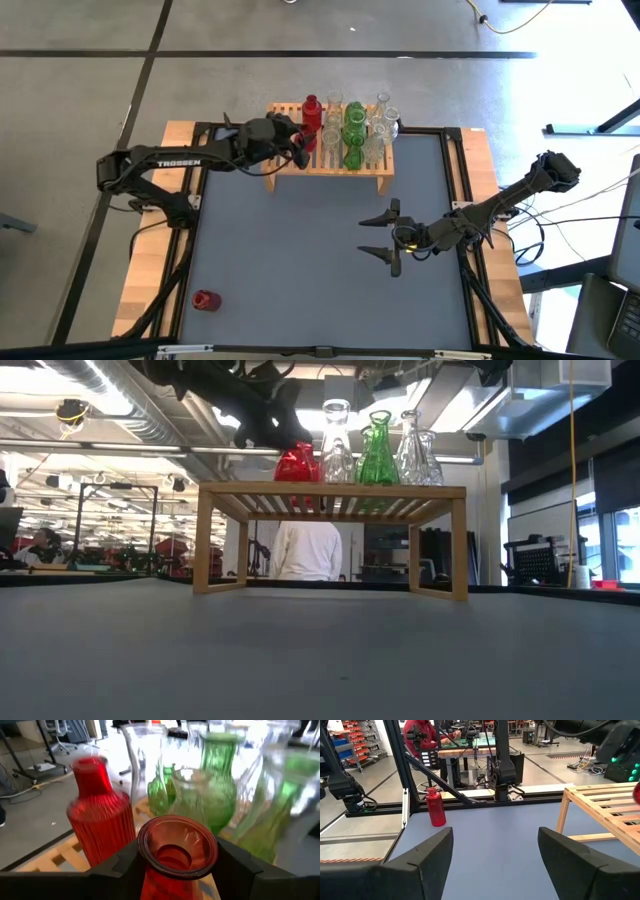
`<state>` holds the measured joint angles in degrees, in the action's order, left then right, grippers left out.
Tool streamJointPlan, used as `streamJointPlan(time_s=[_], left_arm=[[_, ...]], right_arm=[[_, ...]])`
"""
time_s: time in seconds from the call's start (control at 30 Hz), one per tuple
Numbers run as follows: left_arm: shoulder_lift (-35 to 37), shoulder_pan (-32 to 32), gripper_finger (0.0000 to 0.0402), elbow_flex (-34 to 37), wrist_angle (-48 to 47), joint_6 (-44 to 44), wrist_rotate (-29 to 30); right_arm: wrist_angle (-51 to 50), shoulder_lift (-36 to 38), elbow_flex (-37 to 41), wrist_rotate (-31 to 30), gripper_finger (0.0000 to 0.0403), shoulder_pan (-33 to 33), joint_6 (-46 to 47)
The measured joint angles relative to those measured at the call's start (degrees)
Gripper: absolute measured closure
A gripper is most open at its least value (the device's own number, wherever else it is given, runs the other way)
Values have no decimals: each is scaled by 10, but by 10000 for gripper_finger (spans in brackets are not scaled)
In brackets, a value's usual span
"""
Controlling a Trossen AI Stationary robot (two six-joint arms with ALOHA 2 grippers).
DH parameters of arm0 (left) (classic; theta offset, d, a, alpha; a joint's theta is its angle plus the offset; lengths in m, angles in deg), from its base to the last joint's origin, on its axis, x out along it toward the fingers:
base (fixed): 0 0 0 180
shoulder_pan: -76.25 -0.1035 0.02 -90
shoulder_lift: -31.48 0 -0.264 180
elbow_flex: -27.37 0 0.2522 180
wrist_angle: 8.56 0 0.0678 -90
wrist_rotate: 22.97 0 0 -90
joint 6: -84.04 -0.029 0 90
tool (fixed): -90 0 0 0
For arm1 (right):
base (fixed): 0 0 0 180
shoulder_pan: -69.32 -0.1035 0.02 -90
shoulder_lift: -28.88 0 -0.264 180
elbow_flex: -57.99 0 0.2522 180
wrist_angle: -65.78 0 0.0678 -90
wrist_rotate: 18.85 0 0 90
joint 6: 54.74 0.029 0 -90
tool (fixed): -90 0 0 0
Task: Sort vases onto shelf
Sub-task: Put the red vase on the shelf aligned with the other red vase
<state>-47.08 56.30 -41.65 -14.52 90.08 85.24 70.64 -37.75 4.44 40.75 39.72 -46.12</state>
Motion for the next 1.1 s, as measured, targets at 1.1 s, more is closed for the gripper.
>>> streamJointPlan(time_s=[1.1], left_arm=[[-20,-6,107,0,48,-23,6]], right_arm=[[-8,0,0,0,123,0,0]])
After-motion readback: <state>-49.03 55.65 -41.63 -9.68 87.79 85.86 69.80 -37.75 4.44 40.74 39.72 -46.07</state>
